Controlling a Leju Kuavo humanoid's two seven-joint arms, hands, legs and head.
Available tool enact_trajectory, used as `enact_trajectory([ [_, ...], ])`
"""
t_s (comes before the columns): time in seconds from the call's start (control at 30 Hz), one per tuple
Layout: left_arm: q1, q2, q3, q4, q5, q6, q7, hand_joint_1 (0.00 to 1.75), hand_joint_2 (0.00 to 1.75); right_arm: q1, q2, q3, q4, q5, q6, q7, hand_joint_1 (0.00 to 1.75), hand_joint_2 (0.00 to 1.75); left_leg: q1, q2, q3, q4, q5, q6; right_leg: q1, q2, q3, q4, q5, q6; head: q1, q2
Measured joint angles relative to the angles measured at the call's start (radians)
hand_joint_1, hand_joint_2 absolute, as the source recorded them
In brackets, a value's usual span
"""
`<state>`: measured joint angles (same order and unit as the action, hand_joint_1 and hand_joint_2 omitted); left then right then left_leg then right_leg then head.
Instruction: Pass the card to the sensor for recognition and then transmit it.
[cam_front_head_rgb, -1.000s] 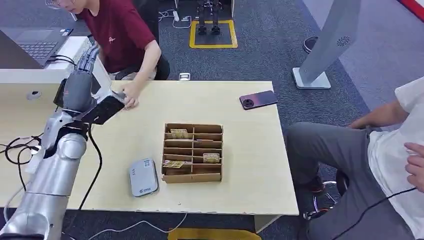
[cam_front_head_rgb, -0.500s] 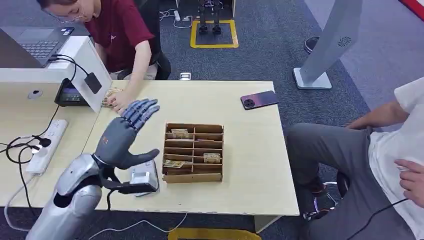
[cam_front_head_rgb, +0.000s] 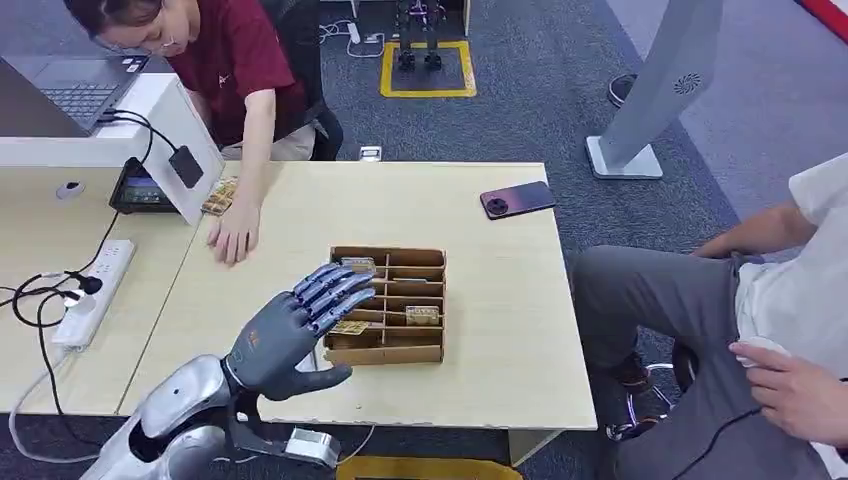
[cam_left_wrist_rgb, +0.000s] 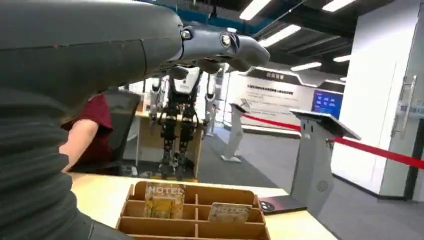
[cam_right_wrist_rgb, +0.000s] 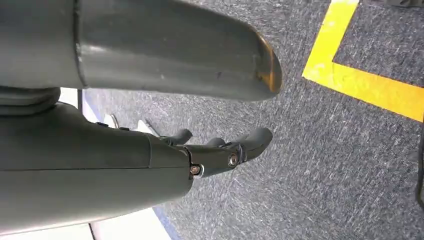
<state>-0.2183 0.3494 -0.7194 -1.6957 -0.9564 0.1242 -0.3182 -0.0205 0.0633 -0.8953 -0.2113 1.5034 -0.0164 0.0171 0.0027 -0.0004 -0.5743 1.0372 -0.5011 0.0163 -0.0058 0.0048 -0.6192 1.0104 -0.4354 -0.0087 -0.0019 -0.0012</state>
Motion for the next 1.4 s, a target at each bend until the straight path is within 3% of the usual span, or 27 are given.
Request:
enact_trajectory([
  [0.07, 0.007, 0.0, -0.016, 0.02, -0.084, 0.04, 0.033, 0.0, 1.75, -0.003, 0.003, -0.006, 0.0, 0.001, 0.0, 0.002, 0.0, 0.0, 0.0, 0.0, 0.0, 0.0, 0.0, 0.0, 0.0, 0.0, 0.0, 0.0, 0.0, 0.0, 0.0, 0.0],
  [0.2, 0.017, -0.014, -0.028, 0.067, -0.115, 0.084, 0.061, 0.0, 1.75, -0.007, 0.009, -0.01, 0.0, 0.006, 0.0, 0.002, 0.0, 0.0, 0.0, 0.0, 0.0, 0.0, 0.0, 0.0, 0.0, 0.0, 0.0, 0.0, 0.0, 0.0, 0.0, 0.0],
  [0.3, 0.027, -0.032, -0.027, 0.105, -0.148, 0.125, 0.124, 0.0, 1.75, -0.008, 0.011, -0.013, 0.0, 0.011, -0.003, 0.002, 0.0, 0.0, 0.0, 0.0, 0.0, 0.0, 0.0, 0.0, 0.0, 0.0, 0.0, 0.0, 0.0, 0.0, 0.0, 0.0],
  [0.53, 0.044, -0.062, 0.009, 0.175, -0.188, 0.135, 0.193, 0.0, 1.75, -0.008, 0.012, -0.027, 0.0, 0.014, -0.008, -0.003, 0.0, 0.0, 0.0, 0.0, 0.0, 0.0, 0.0, 0.0, 0.0, 0.0, 0.0, 0.0, 0.0, 0.0, 0.0, 0.0],
  [1.4, 0.065, -0.098, 0.075, 0.314, -0.202, 0.089, 0.181, 0.0, 1.75, -0.007, 0.019, -0.042, -0.003, 0.035, -0.024, -0.011, 0.0, 0.0, 0.0, 0.0, 0.0, 0.0, 0.0, 0.0, 0.0, 0.0, 0.0, 0.0, 0.0, 0.0, 0.0, 0.0],
])
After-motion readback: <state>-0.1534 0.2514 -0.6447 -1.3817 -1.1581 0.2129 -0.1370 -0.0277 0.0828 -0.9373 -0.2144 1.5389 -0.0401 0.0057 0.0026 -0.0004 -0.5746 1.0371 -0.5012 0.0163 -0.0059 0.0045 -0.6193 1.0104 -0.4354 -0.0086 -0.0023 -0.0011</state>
